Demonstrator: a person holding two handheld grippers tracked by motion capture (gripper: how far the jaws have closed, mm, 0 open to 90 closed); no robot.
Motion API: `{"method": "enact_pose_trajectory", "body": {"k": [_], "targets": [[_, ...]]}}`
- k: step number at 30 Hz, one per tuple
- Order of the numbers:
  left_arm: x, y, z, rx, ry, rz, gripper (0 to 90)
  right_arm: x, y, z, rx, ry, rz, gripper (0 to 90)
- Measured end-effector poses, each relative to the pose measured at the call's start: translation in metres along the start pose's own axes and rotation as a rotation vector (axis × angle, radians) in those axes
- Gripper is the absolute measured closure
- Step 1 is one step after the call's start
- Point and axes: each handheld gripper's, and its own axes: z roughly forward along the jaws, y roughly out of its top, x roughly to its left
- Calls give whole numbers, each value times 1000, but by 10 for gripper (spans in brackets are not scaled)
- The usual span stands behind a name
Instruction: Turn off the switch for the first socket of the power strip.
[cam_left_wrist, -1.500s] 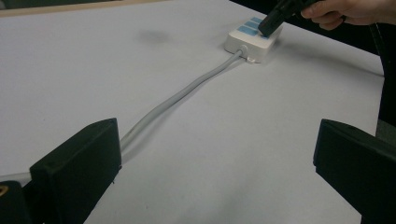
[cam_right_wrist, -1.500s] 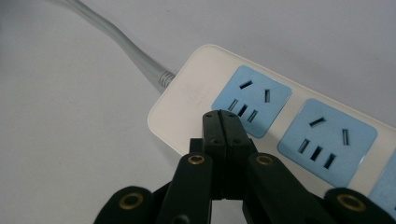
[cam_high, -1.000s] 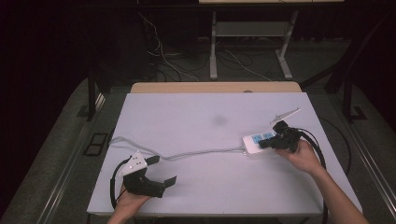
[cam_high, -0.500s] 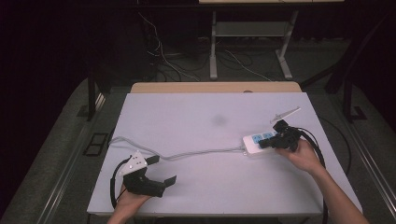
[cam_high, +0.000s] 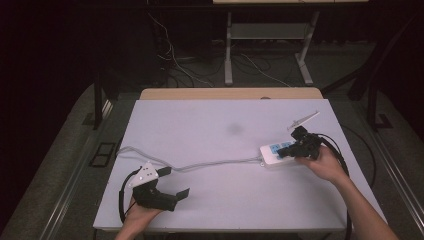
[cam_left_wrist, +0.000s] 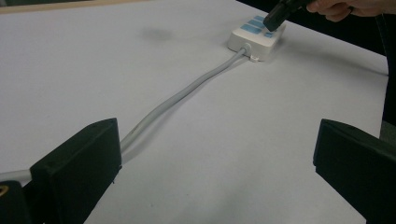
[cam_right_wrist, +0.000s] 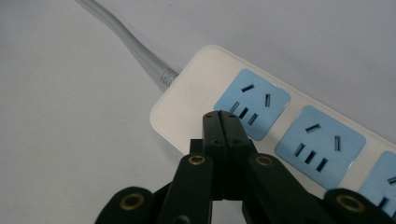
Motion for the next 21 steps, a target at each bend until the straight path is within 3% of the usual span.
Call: {"method": "enact_pose_trajectory", "body": {"k": [21], "targets": [[0,0,-1,-10,-5,-2,0,5,3,-29,-32,-40,-3,900]]}}
